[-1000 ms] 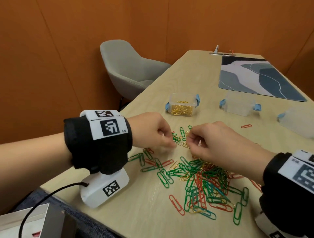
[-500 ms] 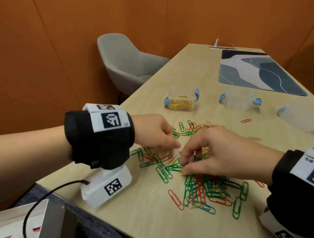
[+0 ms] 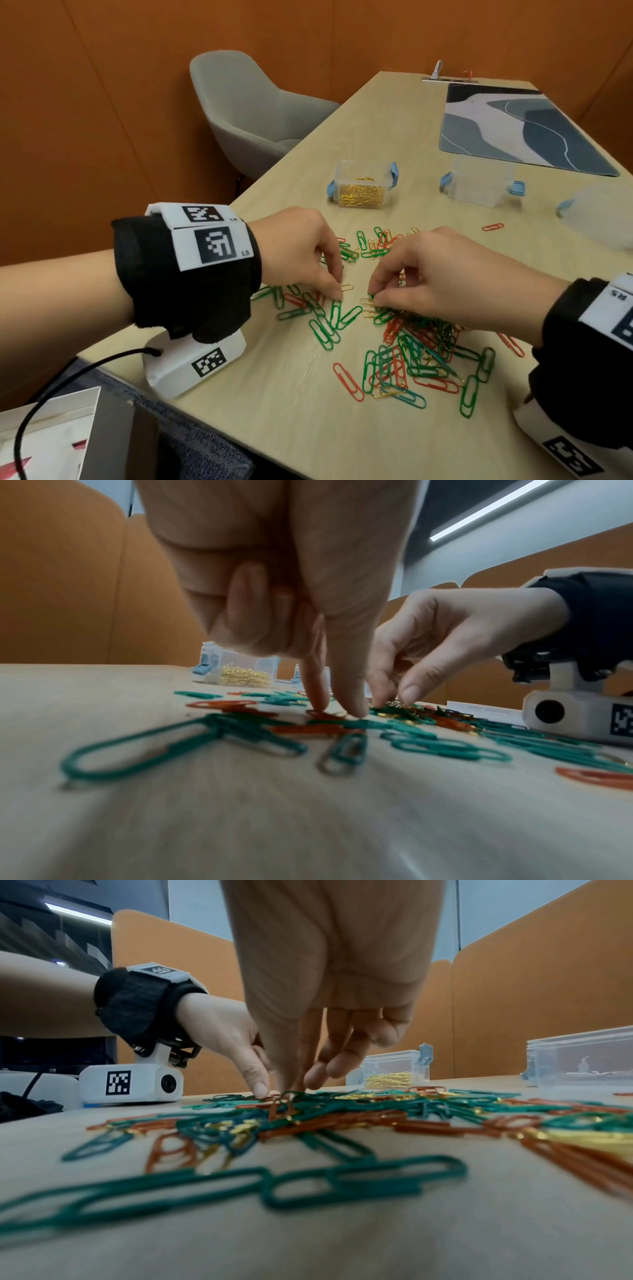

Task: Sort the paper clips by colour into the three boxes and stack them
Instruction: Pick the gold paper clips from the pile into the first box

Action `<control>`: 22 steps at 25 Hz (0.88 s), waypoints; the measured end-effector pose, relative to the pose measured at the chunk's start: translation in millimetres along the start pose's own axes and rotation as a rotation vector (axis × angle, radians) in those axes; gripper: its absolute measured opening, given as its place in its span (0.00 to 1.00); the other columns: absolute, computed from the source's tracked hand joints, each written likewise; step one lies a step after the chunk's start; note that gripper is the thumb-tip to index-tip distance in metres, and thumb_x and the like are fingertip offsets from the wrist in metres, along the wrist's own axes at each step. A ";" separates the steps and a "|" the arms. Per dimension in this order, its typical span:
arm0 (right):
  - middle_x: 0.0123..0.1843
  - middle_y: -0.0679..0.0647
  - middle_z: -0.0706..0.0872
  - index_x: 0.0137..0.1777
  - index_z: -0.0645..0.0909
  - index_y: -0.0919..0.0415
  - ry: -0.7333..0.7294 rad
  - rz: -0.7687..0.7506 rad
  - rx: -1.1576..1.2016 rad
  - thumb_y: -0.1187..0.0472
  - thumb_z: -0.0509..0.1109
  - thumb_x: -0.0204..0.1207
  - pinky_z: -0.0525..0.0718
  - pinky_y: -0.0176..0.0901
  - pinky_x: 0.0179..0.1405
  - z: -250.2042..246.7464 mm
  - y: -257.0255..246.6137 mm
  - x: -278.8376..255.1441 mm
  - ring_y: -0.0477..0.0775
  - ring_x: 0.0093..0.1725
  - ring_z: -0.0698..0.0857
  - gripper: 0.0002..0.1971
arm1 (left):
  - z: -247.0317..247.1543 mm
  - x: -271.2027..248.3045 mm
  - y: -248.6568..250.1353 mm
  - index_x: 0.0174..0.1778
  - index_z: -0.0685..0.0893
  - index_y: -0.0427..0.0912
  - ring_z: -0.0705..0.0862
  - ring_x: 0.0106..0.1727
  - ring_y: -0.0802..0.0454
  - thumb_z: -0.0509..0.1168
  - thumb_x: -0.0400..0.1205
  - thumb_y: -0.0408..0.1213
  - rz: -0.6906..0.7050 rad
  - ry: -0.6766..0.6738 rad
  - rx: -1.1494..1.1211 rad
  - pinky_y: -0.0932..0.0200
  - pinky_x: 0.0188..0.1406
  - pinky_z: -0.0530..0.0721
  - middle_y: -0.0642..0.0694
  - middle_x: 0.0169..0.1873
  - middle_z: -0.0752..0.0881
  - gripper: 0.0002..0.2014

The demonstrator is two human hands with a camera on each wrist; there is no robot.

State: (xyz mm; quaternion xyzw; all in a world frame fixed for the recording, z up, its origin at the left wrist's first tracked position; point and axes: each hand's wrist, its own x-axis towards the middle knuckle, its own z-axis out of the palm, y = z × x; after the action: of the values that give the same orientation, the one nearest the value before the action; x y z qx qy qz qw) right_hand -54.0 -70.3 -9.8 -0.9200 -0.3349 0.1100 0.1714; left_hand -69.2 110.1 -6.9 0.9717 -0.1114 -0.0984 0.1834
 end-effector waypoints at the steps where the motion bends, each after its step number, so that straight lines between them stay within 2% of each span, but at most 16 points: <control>1: 0.38 0.41 0.85 0.43 0.87 0.44 -0.024 -0.011 0.007 0.48 0.74 0.69 0.71 0.27 0.33 0.6 -1.6 0.8 0.37 0.33 0.79 0.05 | 1.0 0.6 2.2 0.40 0.90 0.49 0.73 0.24 0.75 0.75 0.70 0.49 0.008 -0.007 0.005 0.76 0.24 0.69 0.63 0.11 0.74 0.09; 3: 0.38 0.42 0.84 0.44 0.87 0.43 -0.052 -0.027 -0.006 0.45 0.76 0.65 0.72 0.29 0.34 2.0 -3.6 2.7 0.38 0.33 0.78 0.09 | 2.9 2.7 6.9 0.41 0.90 0.48 0.73 0.23 0.75 0.75 0.71 0.47 0.027 -0.007 0.021 0.77 0.24 0.68 0.69 0.10 0.73 0.08; 6: 0.38 0.42 0.85 0.44 0.88 0.44 -0.051 -0.024 -0.042 0.48 0.78 0.65 0.71 0.29 0.33 3.9 -4.3 6.4 0.39 0.32 0.78 0.07 | 4.4 5.2 8.1 0.42 0.91 0.47 0.74 0.25 0.76 0.74 0.72 0.45 0.029 -0.002 0.047 0.80 0.26 0.69 0.71 0.12 0.74 0.07; 9: 0.36 0.43 0.86 0.40 0.87 0.47 -0.044 -0.018 -0.064 0.53 0.76 0.69 0.75 0.32 0.35 4.5 -5.3 6.5 0.40 0.35 0.80 0.02 | 6.2 6.7 7.6 0.42 0.90 0.47 0.75 0.25 0.73 0.72 0.74 0.45 -0.003 -0.025 0.047 0.80 0.24 0.69 0.61 0.13 0.75 0.07; 12: 0.39 0.45 0.87 0.43 0.86 0.51 -0.096 -0.008 -0.107 0.56 0.70 0.74 0.80 0.34 0.38 5.2 -5.4 4.5 0.42 0.39 0.83 0.04 | 8.0 6.0 9.4 0.43 0.88 0.49 0.76 0.29 0.62 0.69 0.76 0.46 -0.064 -0.079 0.055 0.79 0.24 0.70 0.59 0.25 0.77 0.07; 15: 0.42 0.50 0.87 0.47 0.84 0.56 -0.160 -0.015 -0.143 0.56 0.63 0.78 0.82 0.39 0.43 6.1 -5.1 2.2 0.47 0.43 0.83 0.09 | 8.8 2.3 11.6 0.42 0.83 0.51 0.76 0.34 0.61 0.67 0.77 0.47 -0.087 -0.155 0.070 0.76 0.28 0.70 0.58 0.32 0.80 0.05; 17: 0.43 0.52 0.86 0.46 0.82 0.59 -0.162 -0.038 -0.163 0.55 0.61 0.79 0.81 0.41 0.45 5.7 -3.5 1.4 0.50 0.44 0.82 0.10 | 7.7 2.8 11.6 0.47 0.83 0.45 0.77 0.38 0.59 0.63 0.80 0.47 -0.115 -0.186 0.065 0.70 0.35 0.74 0.53 0.39 0.82 0.10; 18: 0.43 0.52 0.85 0.45 0.81 0.58 -0.141 -0.048 -0.157 0.55 0.61 0.80 0.80 0.40 0.44 4.7 -2.4 1.3 0.49 0.43 0.81 0.10 | 5.9 3.4 11.6 0.48 0.82 0.42 0.77 0.39 0.55 0.59 0.82 0.46 -0.148 -0.188 0.032 0.65 0.36 0.75 0.49 0.40 0.82 0.12; 19: 0.42 0.50 0.84 0.44 0.80 0.56 -0.103 -0.055 -0.133 0.55 0.61 0.80 0.78 0.36 0.42 3.7 -1.0 1.2 0.46 0.41 0.80 0.09 | 4.0 4.5 10.7 0.46 0.80 0.40 0.76 0.35 0.53 0.55 0.83 0.45 -0.197 -0.186 -0.067 0.63 0.31 0.75 0.47 0.37 0.80 0.13; 20: 0.40 0.47 0.83 0.42 0.79 0.54 -0.051 -0.062 -0.091 0.55 0.61 0.80 0.75 0.30 0.38 2.0 -0.3 1.3 0.41 0.39 0.78 0.08 | 1.2 4.8 11.1 0.40 0.76 0.39 0.72 0.29 0.53 0.53 0.83 0.41 -0.266 -0.185 -0.241 0.64 0.23 0.71 0.46 0.31 0.76 0.12; 22: 0.34 0.44 0.80 0.41 0.77 0.50 0.052 -0.089 0.024 0.54 0.62 0.80 0.73 0.27 0.33 -0.5 -2.0 0.5 0.36 0.32 0.76 0.07 | -4.6 4.5 9.6 0.34 0.68 0.40 0.66 0.21 0.55 0.51 0.81 0.36 -0.387 -0.197 -0.626 0.69 0.14 0.62 0.47 0.24 0.69 0.10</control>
State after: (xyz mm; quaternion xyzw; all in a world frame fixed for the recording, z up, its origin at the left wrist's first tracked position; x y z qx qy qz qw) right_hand -54.6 -68.7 -8.6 -0.9045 -0.3697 0.0822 0.1959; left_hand -65.6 101.7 0.3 0.8577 0.0923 -0.2536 0.4377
